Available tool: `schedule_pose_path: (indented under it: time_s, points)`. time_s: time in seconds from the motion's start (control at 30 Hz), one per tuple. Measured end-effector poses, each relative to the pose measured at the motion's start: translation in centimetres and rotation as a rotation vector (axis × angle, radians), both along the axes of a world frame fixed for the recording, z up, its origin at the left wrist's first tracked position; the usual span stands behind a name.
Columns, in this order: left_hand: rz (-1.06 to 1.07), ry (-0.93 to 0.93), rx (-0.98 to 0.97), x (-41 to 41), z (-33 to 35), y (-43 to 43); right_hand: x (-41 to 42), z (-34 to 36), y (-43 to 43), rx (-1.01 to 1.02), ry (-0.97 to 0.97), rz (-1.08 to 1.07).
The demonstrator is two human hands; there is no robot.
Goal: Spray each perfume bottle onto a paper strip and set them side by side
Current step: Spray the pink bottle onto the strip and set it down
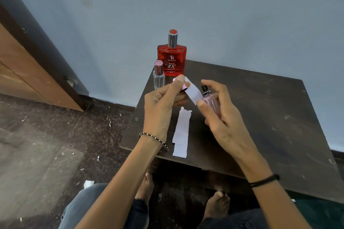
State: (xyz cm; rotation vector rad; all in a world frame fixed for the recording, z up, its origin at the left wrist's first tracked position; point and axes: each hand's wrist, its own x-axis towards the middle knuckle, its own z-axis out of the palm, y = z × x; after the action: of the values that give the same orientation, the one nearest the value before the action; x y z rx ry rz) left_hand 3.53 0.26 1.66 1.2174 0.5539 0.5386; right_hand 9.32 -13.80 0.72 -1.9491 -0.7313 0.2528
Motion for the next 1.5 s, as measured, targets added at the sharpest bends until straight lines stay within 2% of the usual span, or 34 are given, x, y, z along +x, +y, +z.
schedule_pose_path:
  time_s: [0.1, 0.2, 0.63, 0.73, 0.83, 0.9, 0.97, 1.07, 1.17, 1.37, 1.5]
  points:
    - [-0.019, 0.002, 0.013, 0.1, 0.2, -0.2, -0.2, -0.6, 0.4, -0.075, -0.204, -0.021]
    - [-0.036, 0.007, 0.022, 0.1, 0.1, -0.2, -0.1, -1.1, 0.8, -0.151, -0.323, -0.030]
    - [-0.072, 0.028, -0.001, 0.2, -0.4, -0.1, -0.4, -1.2, 1.4, -0.183, -0.415, -0.098]
    - [-0.054, 0.026, -0.014, 0.2, -0.2, -0.1, -0.5, -0.6, 1.1, -0.112, -0.324, -0.154]
    - [-0.050, 0.036, -0.026, 0.2, -0.3, 0.1, -0.4, 0.0, 0.1, -0.028, -0.108, -0.264]
    - [-0.039, 0.051, -0.026, 0.4, -0.4, 0.3, 0.1, 0.3, -0.6, 0.145, 0.094, -0.330]
    - [-0.027, 0.064, -0.012, 0.5, -0.5, 0.3, 0.6, 1.0, -0.9, 0.317, 0.321, -0.327]
    - [-0.031, 0.075, -0.031, 0.6, -0.5, 0.3, 1.1, 1.7, -1.1, 0.402, 0.514, -0.233]
    - [-0.037, 0.101, -0.088, 0.8, -0.4, 0.4, 1.0, 1.9, -1.3, 0.371, 0.582, -0.141]
    - [-0.047, 0.101, -0.130, 1.3, -0.7, 0.1, 0.3, 2.3, -0.9, 0.236, 0.563, -0.037]
    - [-0.005, 0.106, -0.130, 1.3, -0.8, 0.1, -0.2, 2.3, -0.5, 0.146, 0.601, -0.042]
